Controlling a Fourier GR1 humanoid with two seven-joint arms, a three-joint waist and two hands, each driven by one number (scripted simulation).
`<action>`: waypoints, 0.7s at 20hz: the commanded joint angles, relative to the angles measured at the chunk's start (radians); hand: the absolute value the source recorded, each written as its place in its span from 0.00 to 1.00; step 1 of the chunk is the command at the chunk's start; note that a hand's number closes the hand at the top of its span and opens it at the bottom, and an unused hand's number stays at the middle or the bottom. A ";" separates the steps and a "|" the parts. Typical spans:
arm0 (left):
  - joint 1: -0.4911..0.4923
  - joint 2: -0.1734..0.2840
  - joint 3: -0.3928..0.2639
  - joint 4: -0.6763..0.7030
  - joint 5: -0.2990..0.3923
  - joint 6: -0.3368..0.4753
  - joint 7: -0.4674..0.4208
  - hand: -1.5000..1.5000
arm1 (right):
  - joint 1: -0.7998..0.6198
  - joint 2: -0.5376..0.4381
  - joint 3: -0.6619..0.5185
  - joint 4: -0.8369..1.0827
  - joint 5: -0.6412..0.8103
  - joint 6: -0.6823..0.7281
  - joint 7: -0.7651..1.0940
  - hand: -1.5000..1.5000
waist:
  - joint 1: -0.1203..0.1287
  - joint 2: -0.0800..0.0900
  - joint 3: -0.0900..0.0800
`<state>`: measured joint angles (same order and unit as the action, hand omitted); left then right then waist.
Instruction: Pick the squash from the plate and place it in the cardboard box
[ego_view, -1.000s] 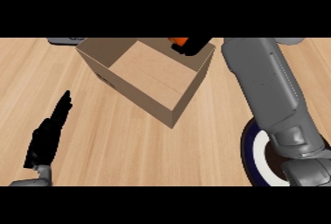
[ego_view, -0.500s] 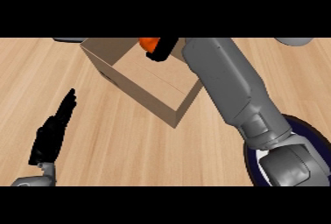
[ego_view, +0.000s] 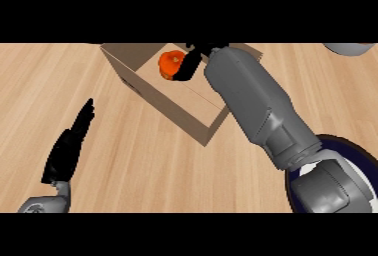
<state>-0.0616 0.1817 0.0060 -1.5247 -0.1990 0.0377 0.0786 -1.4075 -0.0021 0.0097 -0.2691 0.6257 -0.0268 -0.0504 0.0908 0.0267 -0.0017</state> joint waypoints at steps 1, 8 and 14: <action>-0.048 -0.020 -0.016 0.015 -0.013 0.009 0.015 0.50 | 0.009 0.002 0.016 0.058 -0.050 -0.051 -0.029 0.00 | 0.015 0.003 0.000; 0.005 -0.015 -0.029 -0.034 -0.012 -0.007 0.021 0.50 | 0.021 0.002 -0.136 0.018 -0.220 -0.198 -0.084 0.00 | 0.020 -0.001 0.002; -0.004 -0.016 -0.010 -0.016 -0.022 0.016 0.034 0.50 | 0.024 -0.028 -0.295 -0.013 -0.364 -0.160 -0.178 0.00 | -0.024 -0.004 0.003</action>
<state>-0.0850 0.1729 -0.0013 -1.5265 -0.2108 0.0399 0.0989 -1.3842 -0.0069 -0.1972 -0.2623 0.3486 -0.2108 -0.1864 0.0894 0.0310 0.0002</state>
